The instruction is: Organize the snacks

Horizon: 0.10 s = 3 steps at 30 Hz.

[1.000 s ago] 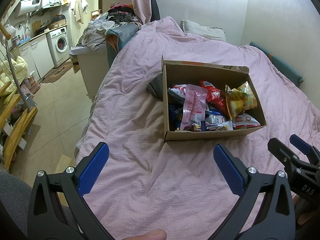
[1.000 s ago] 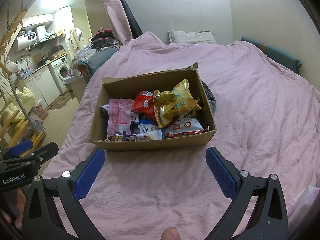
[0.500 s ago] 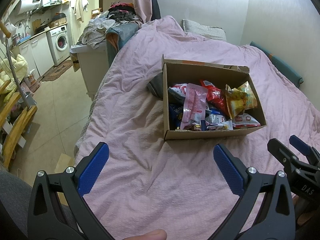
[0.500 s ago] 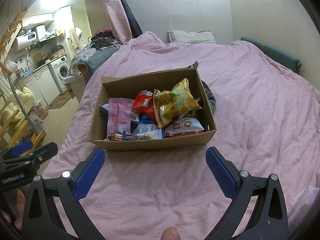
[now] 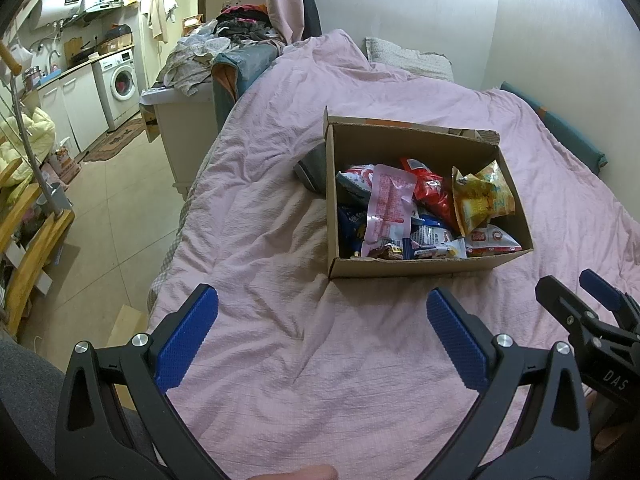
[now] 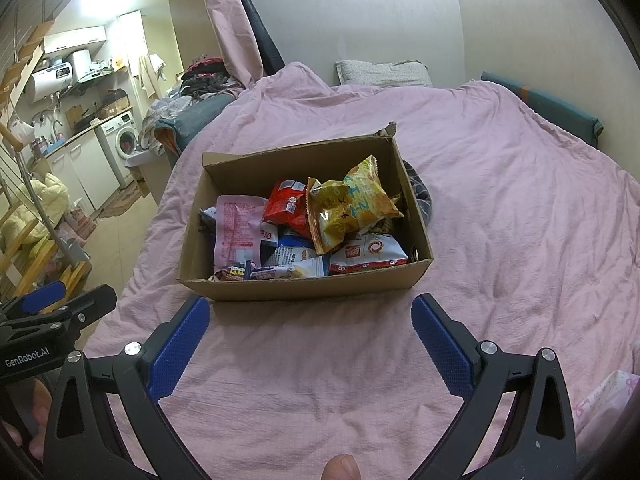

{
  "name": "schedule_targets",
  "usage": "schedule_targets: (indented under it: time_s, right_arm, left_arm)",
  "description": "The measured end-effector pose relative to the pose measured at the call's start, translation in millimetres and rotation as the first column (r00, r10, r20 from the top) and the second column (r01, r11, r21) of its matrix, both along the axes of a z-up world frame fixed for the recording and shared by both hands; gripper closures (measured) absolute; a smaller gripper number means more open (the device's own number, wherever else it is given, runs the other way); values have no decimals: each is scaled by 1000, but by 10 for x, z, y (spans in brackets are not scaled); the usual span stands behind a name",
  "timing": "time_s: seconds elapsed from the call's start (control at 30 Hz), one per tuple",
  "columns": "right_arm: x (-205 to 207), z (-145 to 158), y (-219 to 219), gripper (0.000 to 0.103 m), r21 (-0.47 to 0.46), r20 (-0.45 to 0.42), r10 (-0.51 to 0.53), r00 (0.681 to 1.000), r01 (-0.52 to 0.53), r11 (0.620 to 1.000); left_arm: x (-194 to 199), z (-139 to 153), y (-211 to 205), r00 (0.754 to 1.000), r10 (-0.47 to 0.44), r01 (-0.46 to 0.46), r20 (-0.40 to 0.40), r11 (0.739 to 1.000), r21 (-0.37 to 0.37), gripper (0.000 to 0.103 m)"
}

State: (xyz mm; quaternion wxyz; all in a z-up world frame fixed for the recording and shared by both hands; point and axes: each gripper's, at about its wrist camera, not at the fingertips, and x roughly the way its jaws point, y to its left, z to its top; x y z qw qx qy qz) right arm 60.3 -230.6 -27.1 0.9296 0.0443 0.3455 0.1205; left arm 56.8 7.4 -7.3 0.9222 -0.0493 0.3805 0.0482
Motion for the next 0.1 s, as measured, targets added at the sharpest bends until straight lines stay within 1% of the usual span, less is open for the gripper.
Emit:
schedule_targets:
  time_s: [0.1]
  right_arm:
    - [4,0,-5,0,-1,1,0,1000,0,1000]
  left_arm:
    - [3,-28,-4,1000,5,-5,-11,1000,9,0]
